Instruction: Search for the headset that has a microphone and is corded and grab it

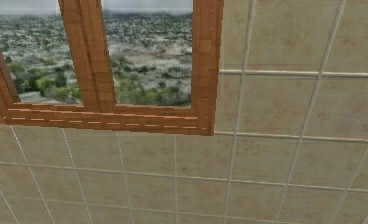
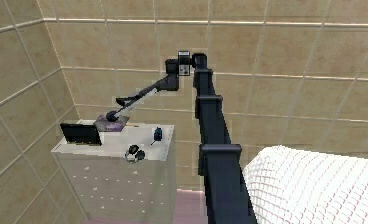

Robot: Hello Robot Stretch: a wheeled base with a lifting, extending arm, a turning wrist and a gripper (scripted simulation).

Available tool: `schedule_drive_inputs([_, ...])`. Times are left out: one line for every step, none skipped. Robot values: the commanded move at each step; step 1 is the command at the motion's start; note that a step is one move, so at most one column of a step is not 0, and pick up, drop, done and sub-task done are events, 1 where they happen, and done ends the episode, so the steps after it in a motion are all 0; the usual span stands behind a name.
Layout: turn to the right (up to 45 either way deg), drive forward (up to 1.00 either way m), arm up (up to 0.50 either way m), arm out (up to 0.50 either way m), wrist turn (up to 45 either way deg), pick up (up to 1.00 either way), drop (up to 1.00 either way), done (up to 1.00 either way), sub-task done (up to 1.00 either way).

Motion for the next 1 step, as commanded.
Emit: schedule_drive_inputs([0.0,0.0,0.0,0.0,9.0,0.0,0.0,0.0,0.0])
